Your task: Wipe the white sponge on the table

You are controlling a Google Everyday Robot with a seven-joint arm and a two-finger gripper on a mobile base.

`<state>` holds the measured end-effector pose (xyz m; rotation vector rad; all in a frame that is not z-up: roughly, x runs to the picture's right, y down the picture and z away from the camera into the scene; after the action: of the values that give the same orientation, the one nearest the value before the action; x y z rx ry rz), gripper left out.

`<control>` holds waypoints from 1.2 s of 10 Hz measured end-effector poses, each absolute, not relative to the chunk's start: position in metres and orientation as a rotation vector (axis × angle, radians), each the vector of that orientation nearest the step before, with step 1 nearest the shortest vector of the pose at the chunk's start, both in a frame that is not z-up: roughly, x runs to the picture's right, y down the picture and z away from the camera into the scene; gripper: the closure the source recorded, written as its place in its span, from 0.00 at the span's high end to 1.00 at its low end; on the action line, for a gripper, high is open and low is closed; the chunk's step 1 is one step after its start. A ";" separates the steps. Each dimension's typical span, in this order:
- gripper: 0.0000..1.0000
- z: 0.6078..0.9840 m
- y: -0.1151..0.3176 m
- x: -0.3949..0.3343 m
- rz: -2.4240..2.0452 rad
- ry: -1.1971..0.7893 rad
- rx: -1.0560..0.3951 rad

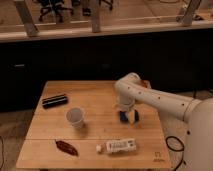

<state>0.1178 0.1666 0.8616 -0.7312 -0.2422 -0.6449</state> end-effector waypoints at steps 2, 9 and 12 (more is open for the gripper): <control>0.80 0.862 0.168 0.119 -0.653 -0.245 -0.733; 0.77 0.863 0.174 0.123 -0.687 -0.246 -0.732; 0.78 0.865 0.185 0.126 -0.695 -0.245 -0.731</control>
<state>0.1262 0.1851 0.8651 -0.7312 -0.2452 -0.6952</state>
